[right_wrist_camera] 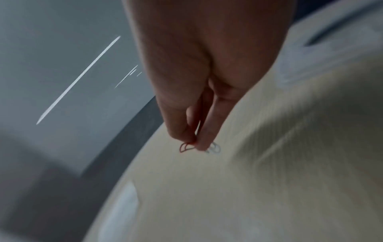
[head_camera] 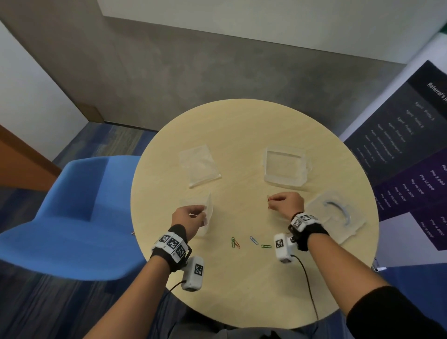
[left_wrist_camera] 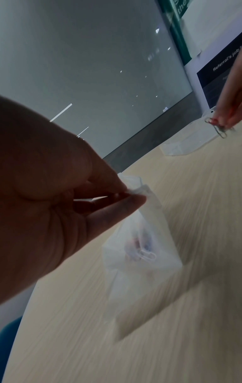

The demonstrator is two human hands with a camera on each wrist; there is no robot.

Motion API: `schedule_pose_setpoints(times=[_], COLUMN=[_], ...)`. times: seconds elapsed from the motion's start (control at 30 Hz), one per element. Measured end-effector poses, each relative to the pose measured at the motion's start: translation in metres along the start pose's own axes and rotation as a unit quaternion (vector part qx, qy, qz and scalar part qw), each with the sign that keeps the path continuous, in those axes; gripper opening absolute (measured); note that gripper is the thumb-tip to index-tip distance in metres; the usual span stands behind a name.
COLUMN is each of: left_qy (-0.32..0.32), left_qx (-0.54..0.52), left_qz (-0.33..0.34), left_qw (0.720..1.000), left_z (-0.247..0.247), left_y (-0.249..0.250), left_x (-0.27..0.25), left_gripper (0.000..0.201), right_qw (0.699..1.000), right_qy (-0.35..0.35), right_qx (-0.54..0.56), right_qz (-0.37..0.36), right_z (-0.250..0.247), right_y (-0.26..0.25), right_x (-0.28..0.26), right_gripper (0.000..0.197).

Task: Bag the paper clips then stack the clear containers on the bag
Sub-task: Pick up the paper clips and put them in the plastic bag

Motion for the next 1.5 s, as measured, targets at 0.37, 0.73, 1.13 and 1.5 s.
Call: schedule_pose_setpoints(times=[0.37,0.73,1.13,1.5], left_qy=[-0.044,-0.055,0.024,0.003], left_qx=[0.036,0.035,0.003,-0.025], left_qz=[0.042,0.06,0.034,0.016], left_qw=[0.997,0.996,0.999,1.0], left_z=[0.045,0.045,0.002,0.007], left_y=[0.028,0.029,0.025,0.013], left_x=[-0.014,-0.018,0.002,0.003], left_gripper=[0.024,0.022,0.022,0.022], right_qw=[0.891,0.986,0.877,0.656], right_qy=[-0.213,-0.162,-0.178,-0.265], right_qx=[0.378,-0.039,-0.201,-0.492], right_qz=[0.133,-0.022,-0.397,-0.507], right_z=[0.063,0.086,0.06,0.057], right_y=[-0.048,-0.056,-0.037,0.061], right_x=[-0.067,-0.068,-0.095,-0.12], right_gripper=[0.015,0.023,0.026,0.066])
Point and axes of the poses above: each hand's wrist, its own x-axis towards the middle knuckle, its own z-axis out of the palm, y = z × x, the point moved 4 cm from there along x, towards the middle knuckle, and after that the axes turned 4 degrees about y, right-handed, at the moved point
